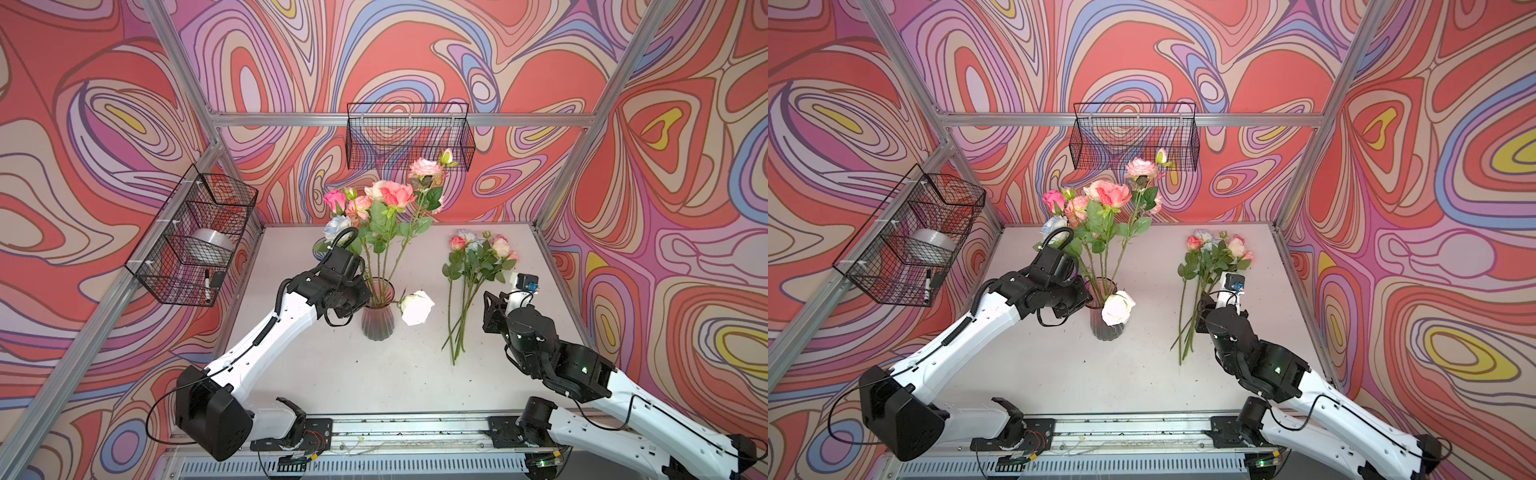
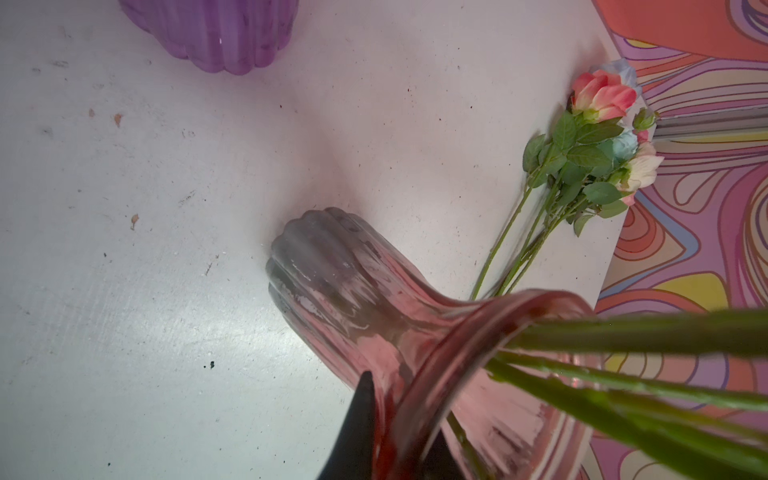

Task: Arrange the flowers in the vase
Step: 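Move the left gripper past the pink-grey vase to the purple-blue vase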

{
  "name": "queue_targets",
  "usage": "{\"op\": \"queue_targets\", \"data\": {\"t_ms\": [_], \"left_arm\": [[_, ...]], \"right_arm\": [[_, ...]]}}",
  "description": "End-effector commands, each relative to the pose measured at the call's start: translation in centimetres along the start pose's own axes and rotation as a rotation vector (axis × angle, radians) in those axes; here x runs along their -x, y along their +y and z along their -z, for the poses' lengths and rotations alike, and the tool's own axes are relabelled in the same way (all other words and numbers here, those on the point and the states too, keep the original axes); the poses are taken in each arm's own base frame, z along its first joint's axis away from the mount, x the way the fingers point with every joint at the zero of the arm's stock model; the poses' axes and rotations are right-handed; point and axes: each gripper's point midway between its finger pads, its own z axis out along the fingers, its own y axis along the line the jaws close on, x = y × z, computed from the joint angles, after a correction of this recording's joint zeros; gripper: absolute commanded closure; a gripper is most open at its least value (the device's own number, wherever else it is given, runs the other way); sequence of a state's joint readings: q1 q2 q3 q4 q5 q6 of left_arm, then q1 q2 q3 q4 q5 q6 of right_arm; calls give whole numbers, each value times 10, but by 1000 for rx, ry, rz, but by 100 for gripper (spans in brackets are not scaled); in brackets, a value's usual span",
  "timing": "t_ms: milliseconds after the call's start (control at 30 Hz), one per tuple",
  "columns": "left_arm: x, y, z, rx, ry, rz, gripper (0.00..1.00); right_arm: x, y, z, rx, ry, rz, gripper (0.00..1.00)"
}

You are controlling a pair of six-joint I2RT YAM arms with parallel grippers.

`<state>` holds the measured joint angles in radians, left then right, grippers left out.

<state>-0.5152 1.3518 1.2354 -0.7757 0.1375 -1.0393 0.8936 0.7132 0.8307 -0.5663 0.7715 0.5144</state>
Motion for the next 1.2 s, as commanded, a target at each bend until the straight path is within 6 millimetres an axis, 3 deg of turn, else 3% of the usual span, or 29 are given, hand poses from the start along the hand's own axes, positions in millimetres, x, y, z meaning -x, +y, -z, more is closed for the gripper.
{"op": "queue_targets", "data": {"t_ms": [0,167,633,1000,1167], "left_arm": [[6,-17,-4,-36,18,-36,94],[12,-27,-15,-34,31,-68,100],[55,-60,-38,10,78,-134,100],[77,-79,-59,20,96,-148,100],[84,-82,-61,22,91,-149,92]], "right_arm": [[-6,-7,0,-31,9,37,60],[-7,-9,-1,-41,6,43,60],[0,-9,-4,-71,-28,82,60],[-2,-8,-5,-67,-26,93,60],[0,-8,-4,-65,-29,91,59]]}}
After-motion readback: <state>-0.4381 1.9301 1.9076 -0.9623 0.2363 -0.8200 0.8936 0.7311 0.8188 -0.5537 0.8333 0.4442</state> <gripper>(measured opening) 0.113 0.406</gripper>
